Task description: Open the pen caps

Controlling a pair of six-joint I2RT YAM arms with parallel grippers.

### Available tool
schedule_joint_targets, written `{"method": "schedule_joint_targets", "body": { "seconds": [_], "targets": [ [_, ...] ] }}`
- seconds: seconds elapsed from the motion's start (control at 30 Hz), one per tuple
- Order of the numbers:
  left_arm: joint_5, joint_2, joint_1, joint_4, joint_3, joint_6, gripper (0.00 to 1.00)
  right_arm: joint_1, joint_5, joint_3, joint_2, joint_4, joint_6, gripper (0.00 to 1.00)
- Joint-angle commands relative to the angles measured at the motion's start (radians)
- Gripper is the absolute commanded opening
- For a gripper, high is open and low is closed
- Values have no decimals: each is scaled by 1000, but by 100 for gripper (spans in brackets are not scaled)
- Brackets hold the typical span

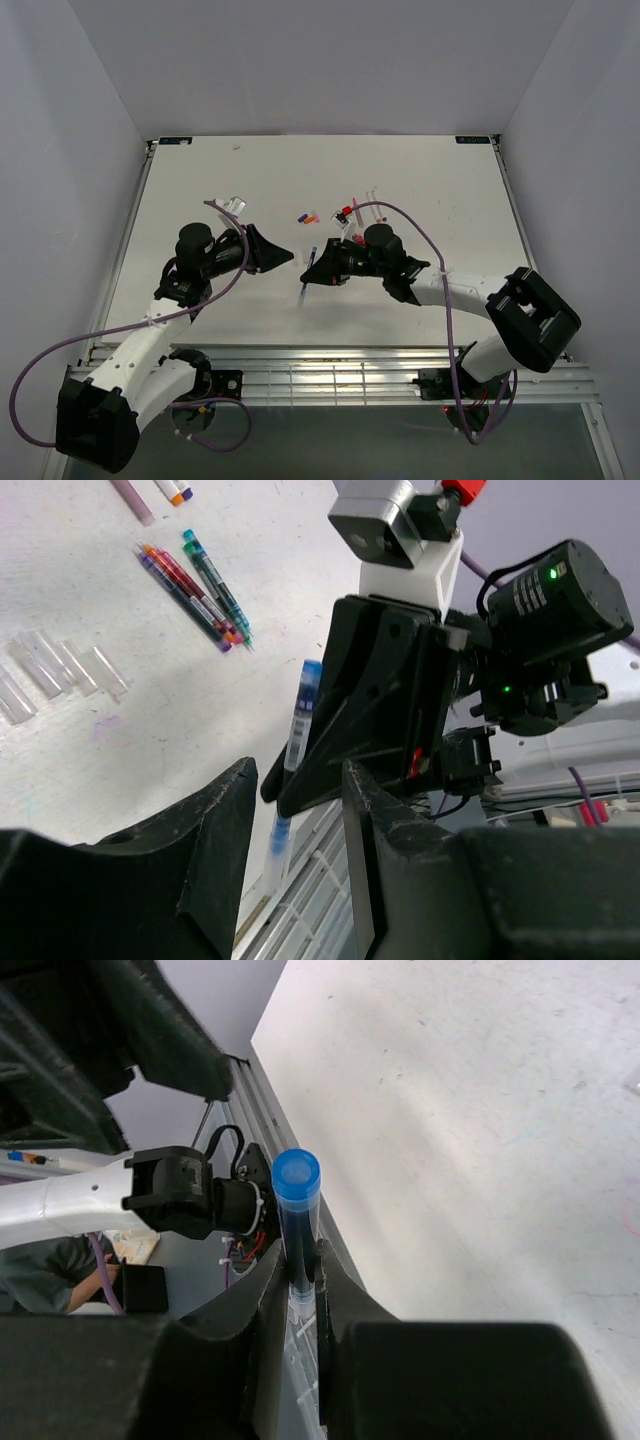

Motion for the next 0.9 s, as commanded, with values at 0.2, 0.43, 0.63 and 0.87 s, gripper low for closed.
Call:
{"method": "schedule_joint_targets", "body": {
  "seconds": [0.2, 0.43, 0.63, 0.87],
  "targets": [
    [232, -37, -5, 146, -128, 37, 52, -69, -85, 69, -50, 3, -40, 8],
    [327, 3, -5, 172, -127, 75, 55, -104, -220, 80, -82, 13, -48, 8],
    [356, 35, -11, 212, -119, 68, 56, -105, -290, 80, -75, 71, -17, 8],
    [359, 40, -28, 237, -115, 45, 56, -105, -342, 65, -3, 255, 103, 8]
  ]
}}
